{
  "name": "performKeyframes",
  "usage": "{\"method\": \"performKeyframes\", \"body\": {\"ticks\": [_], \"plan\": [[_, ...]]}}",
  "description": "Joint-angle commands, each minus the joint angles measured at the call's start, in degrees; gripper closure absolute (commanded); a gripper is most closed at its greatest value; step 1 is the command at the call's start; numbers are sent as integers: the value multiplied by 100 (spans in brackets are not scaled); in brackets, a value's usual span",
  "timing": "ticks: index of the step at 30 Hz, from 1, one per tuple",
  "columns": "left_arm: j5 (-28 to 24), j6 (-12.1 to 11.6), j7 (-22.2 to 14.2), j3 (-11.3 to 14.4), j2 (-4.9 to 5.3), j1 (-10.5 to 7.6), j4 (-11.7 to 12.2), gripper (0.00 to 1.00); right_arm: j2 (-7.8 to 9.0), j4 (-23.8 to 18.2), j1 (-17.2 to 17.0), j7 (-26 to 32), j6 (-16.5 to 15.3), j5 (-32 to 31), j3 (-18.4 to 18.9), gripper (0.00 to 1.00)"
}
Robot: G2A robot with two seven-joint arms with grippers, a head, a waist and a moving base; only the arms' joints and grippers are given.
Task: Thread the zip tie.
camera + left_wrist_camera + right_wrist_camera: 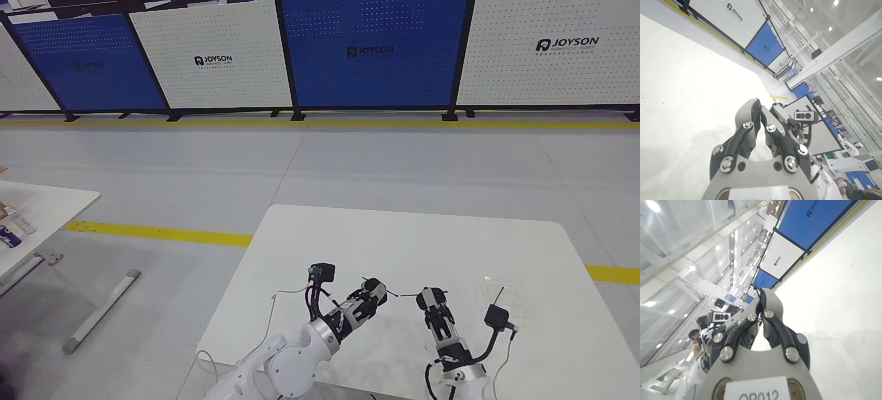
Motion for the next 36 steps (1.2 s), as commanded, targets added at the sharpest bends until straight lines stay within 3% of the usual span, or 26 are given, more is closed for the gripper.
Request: {"method": "performKeyframes", "body": {"ticks": [1,17,36], "plan": [[0,0,0,0,0,0,0,100,-6,-5,-5,15,-2,-9,9,100],[0,0,0,0,0,0,0,100,-95,39,90,142,238,-128,-83,100],[0,0,0,0,0,0,0,100,-120,-31,-3,130,10,-5,55,100]]}}
